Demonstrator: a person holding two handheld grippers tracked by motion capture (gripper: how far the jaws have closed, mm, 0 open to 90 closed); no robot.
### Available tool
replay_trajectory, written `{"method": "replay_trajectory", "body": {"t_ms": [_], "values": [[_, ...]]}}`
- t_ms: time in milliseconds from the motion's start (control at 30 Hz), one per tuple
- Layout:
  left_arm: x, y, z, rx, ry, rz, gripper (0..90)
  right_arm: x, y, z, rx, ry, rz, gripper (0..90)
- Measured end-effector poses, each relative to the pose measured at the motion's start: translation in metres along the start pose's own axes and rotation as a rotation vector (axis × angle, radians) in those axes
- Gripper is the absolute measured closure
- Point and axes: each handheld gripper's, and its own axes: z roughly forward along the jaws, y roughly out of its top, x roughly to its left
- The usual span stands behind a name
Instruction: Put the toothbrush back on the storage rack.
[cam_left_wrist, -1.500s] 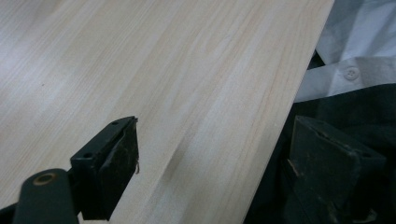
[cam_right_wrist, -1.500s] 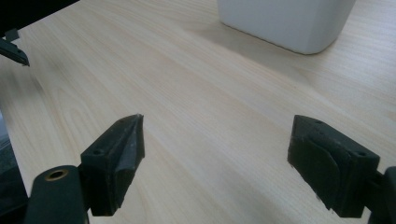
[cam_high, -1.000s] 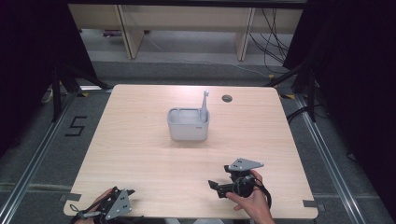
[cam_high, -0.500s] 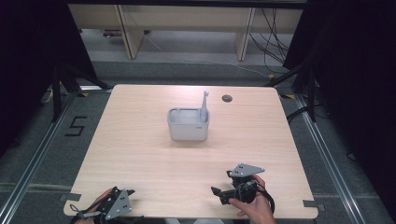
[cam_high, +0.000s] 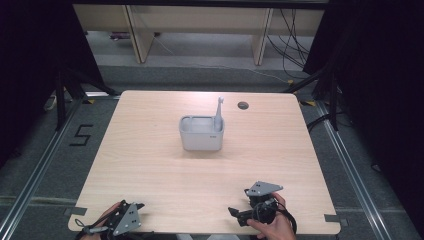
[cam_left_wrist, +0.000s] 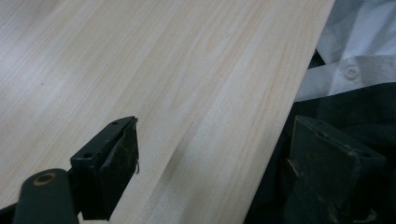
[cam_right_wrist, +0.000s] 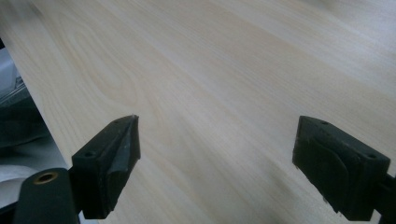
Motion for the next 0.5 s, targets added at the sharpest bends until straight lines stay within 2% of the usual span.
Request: {"method": "replay_trajectory", "body": {"t_ms": [67, 133, 233, 267, 300, 400, 433, 500], "values": [[-0.0005, 0.0000, 0.0000, 0.000, 0.017, 0.002, 15.4, 0.0014, -0.0014, -0.0009, 0.012, -0.005, 0.014, 15.7], [-0.0005, -0.0001, -0.0001, -0.003, 0.014, 0.000, 15.4, 0.0020, -0.0025, -0.0013, 0.013, -0.006, 0.017, 15.7], [-0.0006, -0.0001, 0.0001, -0.001, 0.016, 0.000, 15.4, 0.0004, -0.0038, -0.0004, 0.009, -0.007, -0.023, 15.6], [-0.0001, 0.0000, 0.0001, 0.000, 0.004, 0.001, 15.4, 0.0020, -0.0044, -0.0016, 0.029, -0.012, 0.005, 15.7], [0.0001, 0.0000, 0.0001, 0.000, -0.001, 0.001, 15.4, 0.0021, -0.0054, -0.0004, 0.011, -0.022, 0.000, 15.6], [0.0002, 0.0000, 0.0001, -0.001, 0.000, 0.000, 15.4, 0.0014, -0.0059, -0.0014, 0.034, -0.012, -0.010, 15.7], [0.0001, 0.0000, 0.0001, 0.000, 0.000, 0.000, 15.4, 0.0017, -0.0061, -0.0019, 0.044, -0.006, -0.001, 15.7], [0.0001, -0.0001, 0.0002, 0.000, 0.000, 0.000, 15.4, 0.0020, -0.0070, -0.0018, 0.035, -0.015, 0.003, 15.7]]}}
